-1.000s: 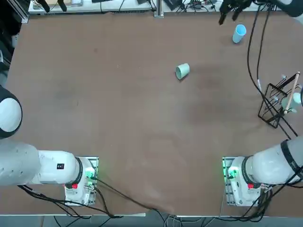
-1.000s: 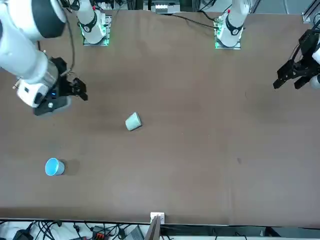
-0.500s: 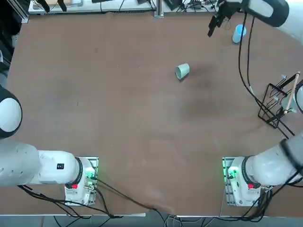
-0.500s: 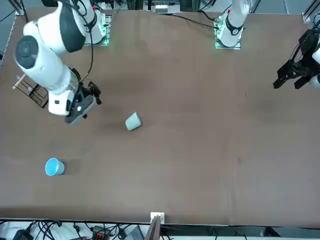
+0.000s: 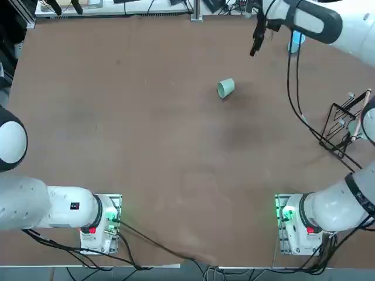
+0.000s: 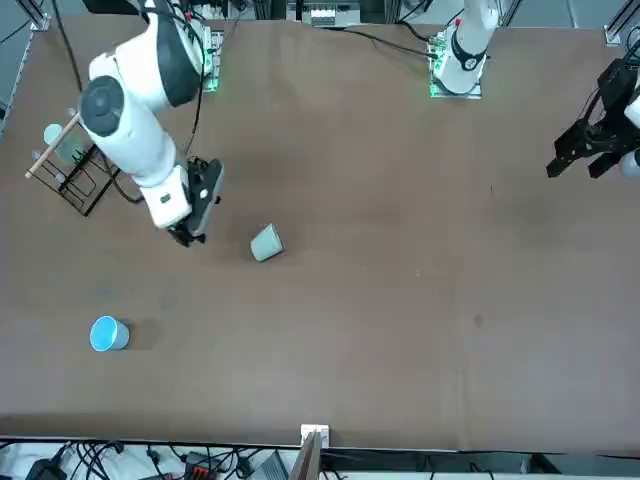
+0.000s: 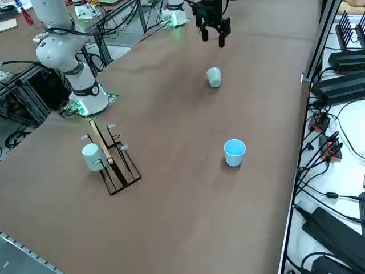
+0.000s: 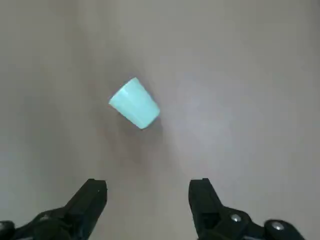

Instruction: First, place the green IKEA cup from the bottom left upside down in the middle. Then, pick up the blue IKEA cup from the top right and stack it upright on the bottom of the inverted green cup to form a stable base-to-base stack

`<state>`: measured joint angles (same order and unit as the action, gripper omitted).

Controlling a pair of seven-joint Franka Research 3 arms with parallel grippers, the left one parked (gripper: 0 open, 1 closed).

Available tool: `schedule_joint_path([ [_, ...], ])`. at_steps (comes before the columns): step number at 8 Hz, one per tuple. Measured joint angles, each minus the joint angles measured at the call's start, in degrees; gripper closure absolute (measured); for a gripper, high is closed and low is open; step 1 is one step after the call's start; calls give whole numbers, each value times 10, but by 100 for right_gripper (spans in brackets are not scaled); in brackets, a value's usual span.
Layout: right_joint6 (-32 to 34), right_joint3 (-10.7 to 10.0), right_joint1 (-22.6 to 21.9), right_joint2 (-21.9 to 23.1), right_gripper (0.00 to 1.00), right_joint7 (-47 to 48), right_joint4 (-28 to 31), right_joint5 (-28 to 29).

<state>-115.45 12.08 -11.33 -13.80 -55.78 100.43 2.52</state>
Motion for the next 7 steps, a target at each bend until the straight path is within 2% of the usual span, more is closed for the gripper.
schedule_joint_path([
  [3,-35,1,-20,-63,0,-161,-1,0],
  [7,-37,1,-58,-115,0,-294,-27,0],
])
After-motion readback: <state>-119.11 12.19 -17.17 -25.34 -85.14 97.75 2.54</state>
